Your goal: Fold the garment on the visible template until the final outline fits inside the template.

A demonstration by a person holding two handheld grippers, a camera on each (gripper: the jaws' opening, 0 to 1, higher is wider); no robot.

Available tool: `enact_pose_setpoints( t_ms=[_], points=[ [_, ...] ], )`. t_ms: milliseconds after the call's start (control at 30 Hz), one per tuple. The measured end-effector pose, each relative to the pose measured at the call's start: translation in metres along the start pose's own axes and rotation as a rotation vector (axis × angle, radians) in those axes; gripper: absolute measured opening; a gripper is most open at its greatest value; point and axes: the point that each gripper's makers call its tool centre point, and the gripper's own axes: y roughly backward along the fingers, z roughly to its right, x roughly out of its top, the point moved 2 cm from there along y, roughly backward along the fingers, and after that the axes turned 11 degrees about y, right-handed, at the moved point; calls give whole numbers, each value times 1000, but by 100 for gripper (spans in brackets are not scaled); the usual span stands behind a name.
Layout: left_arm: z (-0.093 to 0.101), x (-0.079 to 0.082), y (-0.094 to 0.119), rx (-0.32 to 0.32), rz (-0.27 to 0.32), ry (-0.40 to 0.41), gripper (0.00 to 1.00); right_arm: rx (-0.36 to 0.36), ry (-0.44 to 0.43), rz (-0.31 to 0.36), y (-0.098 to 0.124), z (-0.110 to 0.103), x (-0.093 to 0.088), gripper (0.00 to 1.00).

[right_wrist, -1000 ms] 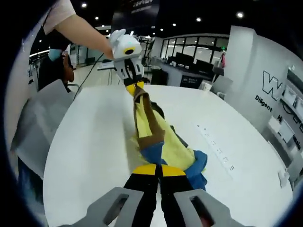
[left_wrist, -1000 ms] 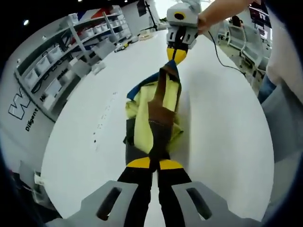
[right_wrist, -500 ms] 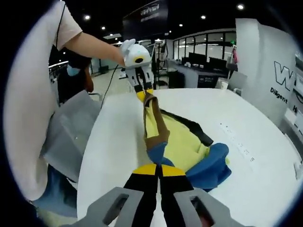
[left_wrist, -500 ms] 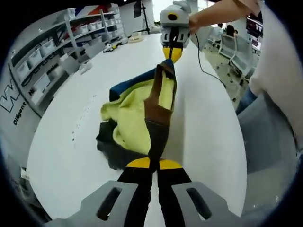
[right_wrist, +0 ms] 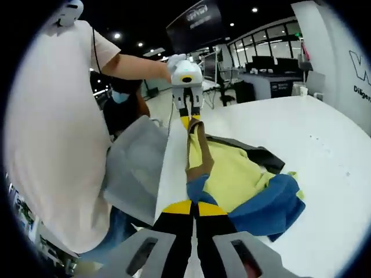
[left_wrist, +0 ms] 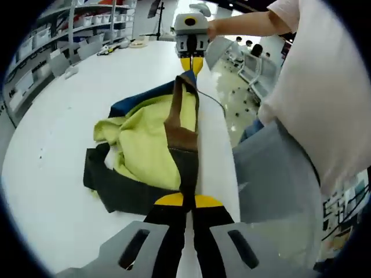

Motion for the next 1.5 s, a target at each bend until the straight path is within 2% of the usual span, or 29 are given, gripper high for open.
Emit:
enact_pose_setpoints(
  t_ms=[33, 100, 133, 200, 300, 367, 500, 633, 933, 967, 1000, 1067, 1100, 1267, 1300, 1333, 1400, 1433, 1500],
  points=[
    [6, 0, 1, -26, 7, 9, 4, 6, -3, -4, 1, -3, 0, 0],
    [17, 2, 4, -70, 12, 27, 4, 77, -24, 7, 1, -17, 3, 0],
    [21, 3, 5, -91, 17, 34, 4, 76, -18, 6, 2, -17, 4, 0],
    [28, 7, 8, -129, 29, 54, 4, 134, -43, 42, 4, -28, 12, 0],
    [25, 14, 13, -136, 48, 68, 4, 176, -61, 63, 9, -30, 18, 0],
    [15, 25, 17, -108, 88, 67, 4, 178, -72, 80, 14, -22, 20, 0],
    [-17, 51, 28, -20, 183, 70, 4, 103, -79, 141, 22, 11, 33, 0],
    [-47, 68, 38, 38, 234, 89, 4, 56, -73, 176, 33, 46, 44, 0],
    [-111, 90, 46, 143, 280, 124, 4, -84, -82, 191, 42, 126, 49, 0],
    [-118, 91, 46, 155, 282, 129, 4, -127, -85, 187, 43, 140, 48, 0],
    [-123, 92, 45, 158, 283, 137, 4, -123, -91, 184, 43, 142, 47, 0],
    [-135, 94, 43, 175, 282, 148, 4, -178, -84, 168, 43, 162, 43, 0],
    [-144, 94, 42, 186, 282, 155, 4, -181, -96, 175, 41, 169, 42, 0],
    [-180, 94, 41, 265, 318, 218, 4, -369, -108, 146, 43, 218, 28, 0],
    [-186, 93, 40, 283, 320, 229, 4, -370, -115, 155, 42, 221, 28, 0],
    [-194, 92, 39, 306, 323, 241, 4, -432, -99, 149, 43, 234, 24, 0],
    [-207, 91, 38, 346, 339, 268, 4, -462, -112, 125, 40, 242, 18, 0],
    [-212, 89, 37, 369, 338, 275, 4, -518, -111, 129, 41, 253, 17, 0],
    [-221, 87, 32, 382, 338, 302, 4, -531, -122, 120, 35, 260, 13, 0]
  ],
)
